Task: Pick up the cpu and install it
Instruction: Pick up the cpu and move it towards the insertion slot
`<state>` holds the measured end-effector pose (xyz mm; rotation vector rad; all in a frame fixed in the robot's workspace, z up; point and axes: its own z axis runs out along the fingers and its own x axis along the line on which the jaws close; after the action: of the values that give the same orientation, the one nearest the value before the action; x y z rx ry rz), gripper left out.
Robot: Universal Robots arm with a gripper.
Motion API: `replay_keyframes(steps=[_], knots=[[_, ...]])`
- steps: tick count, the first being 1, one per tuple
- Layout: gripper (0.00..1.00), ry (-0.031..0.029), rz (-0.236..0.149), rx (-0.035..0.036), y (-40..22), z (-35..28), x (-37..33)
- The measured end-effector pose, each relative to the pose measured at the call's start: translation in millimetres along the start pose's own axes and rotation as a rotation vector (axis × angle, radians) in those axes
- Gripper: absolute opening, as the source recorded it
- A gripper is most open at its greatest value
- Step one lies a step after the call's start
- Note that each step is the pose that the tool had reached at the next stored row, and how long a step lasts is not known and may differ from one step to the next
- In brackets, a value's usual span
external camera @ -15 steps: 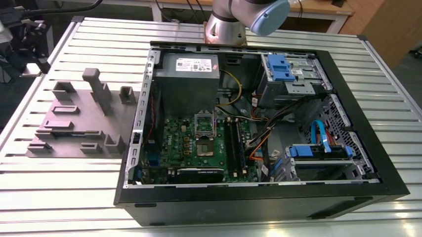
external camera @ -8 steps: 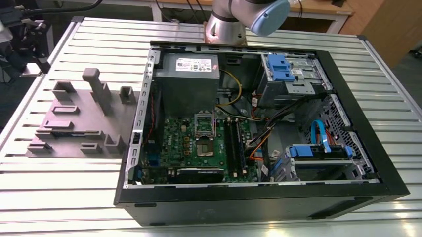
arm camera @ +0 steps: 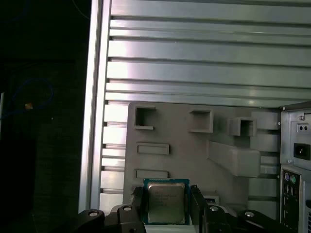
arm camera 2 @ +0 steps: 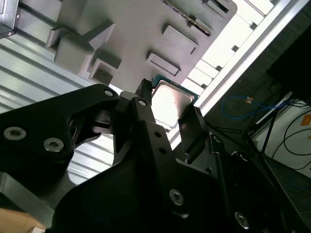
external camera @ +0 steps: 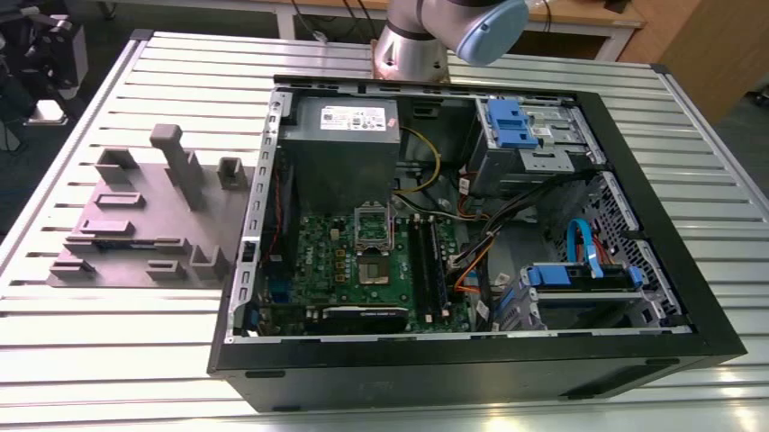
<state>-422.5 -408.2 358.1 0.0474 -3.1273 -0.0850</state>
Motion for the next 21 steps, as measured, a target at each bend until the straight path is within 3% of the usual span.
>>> replay_keyframes(steps=[3, 8, 21], knots=[[0.47, -0.0001, 0.000, -0.0001, 0.3, -5.3, 0.1], [0.47, -0.0001, 0.000, -0.0001, 0.5, -8.1, 0.1], [0.47, 0.0000, 0.000, 0.0000, 0.5, -8.7, -3.0]])
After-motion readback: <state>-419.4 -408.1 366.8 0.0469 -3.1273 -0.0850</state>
